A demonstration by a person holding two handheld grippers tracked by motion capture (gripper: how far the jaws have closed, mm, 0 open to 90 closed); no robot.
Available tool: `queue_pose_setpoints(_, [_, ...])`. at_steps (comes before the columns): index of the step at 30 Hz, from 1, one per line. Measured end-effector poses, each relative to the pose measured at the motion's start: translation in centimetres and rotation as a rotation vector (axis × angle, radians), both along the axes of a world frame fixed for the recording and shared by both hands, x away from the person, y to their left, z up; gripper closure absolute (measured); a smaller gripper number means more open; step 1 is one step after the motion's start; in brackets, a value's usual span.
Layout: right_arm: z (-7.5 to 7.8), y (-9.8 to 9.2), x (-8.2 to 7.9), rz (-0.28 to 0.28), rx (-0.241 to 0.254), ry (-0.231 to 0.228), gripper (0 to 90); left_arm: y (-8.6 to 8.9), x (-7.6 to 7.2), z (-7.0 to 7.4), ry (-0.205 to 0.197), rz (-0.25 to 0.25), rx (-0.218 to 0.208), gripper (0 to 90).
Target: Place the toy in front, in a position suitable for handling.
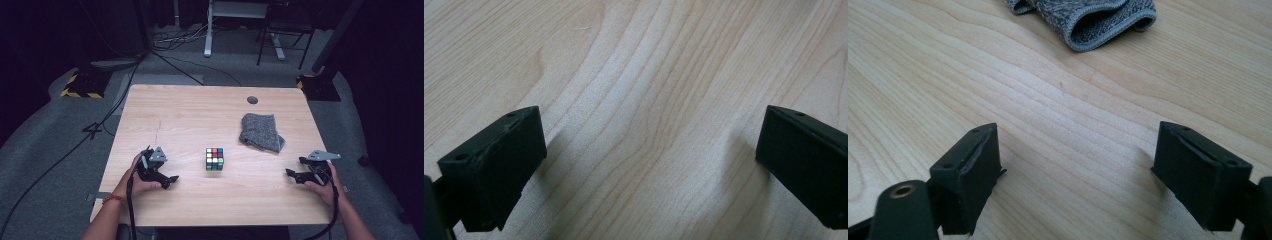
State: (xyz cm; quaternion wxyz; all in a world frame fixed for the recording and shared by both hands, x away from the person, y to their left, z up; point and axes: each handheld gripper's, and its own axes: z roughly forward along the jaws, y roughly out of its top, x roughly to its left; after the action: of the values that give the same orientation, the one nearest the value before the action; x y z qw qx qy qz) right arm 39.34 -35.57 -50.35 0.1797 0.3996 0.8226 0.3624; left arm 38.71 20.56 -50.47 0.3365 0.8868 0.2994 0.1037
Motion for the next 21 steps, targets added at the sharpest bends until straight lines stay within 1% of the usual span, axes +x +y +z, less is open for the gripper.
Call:
queue_pose_setpoints(7, [0.0, 0.0, 0.0, -0.002, 0.0, 0.001, 18.5, -0.1, -0.1, 0.0, 0.002, 0.01, -0.004, 0.1])
queue_pose_setpoints(10, [0.0, 0.0, 0.0, -0.002, 0.0, 0.001, 18.5, -0.3, 0.0, 0.0, 0.002, 0.001, -0.001, 0.1])
queue_pose_setpoints(11, [0.0, 0.0, 0.0, -0.001, 0.0, 0.001, 18.5, -0.8, 0.1, 0.0, 0.0, -0.029, 0.0, 0.1])
queue_pose_setpoints(12, [0.0, 0.0, 0.0, -0.001, 0.0, 0.0, 18.5, -0.8, 0.1, 0.0, 0.0, -0.029, 0.0, 0.1])
queue_pose_setpoints(13, [0.0, 0.0, 0.0, -0.001, 0.0, 0.0, 18.5, -1.2, 0.1, 0.0, -0.002, -0.048, -0.003, 0.1])
queue_pose_setpoints(14, [0.0, 0.0, 0.0, 0.0, 0.0, 0.0, 18.5, -1.6, 0.2, 0.0, -0.002, -0.071, -0.004, 0.1])
queue_pose_setpoints(15, [0.0, 0.0, 0.0, 0.0, 0.0, 0.0, 18.5, -2.5, 0.4, 0.0, -0.002, -0.105, -0.004, 0.1])
queue_pose_setpoints(16, [0.0, 0.0, 0.0, 0.0, 0.0, 0.0, 18.5, -2.9, 0.5, 0.0, -0.001, -0.119, -0.008, 0.1])
queue_pose_setpoints(17, [0.0, 0.0, 0.0, 0.0, 0.0, 0.0, 18.5, -2.9, 0.5, 0.0, -0.001, -0.119, -0.008, 0.1])
queue_pose_setpoints(18, [0.0, 0.0, 0.0, 0.0, 0.0, -0.001, 18.5, -3.3, 0.7, 0.0, -0.001, -0.133, -0.01, 0.1])
queue_pose_setpoints(19, [0.0, 0.0, 0.0, 0.001, 0.0, 0.0, 18.5, -4.1, 1.0, 0.0, -0.001, -0.174, -0.01, 0.1])
queue_pose_setpoints(20, [0.0, 0.0, 0.0, 0.001, 0.0, 0.0, 18.5, -4.1, 1.0, 0.0, -0.001, -0.174, -0.01, 0.0])
queue_pose_setpoints(21, [0.0, 0.0, 0.0, 0.004, -0.001, 0.0, 18.4, -5.1, 1.5, 0.0, -0.002, -0.204, -0.004, 0.0])
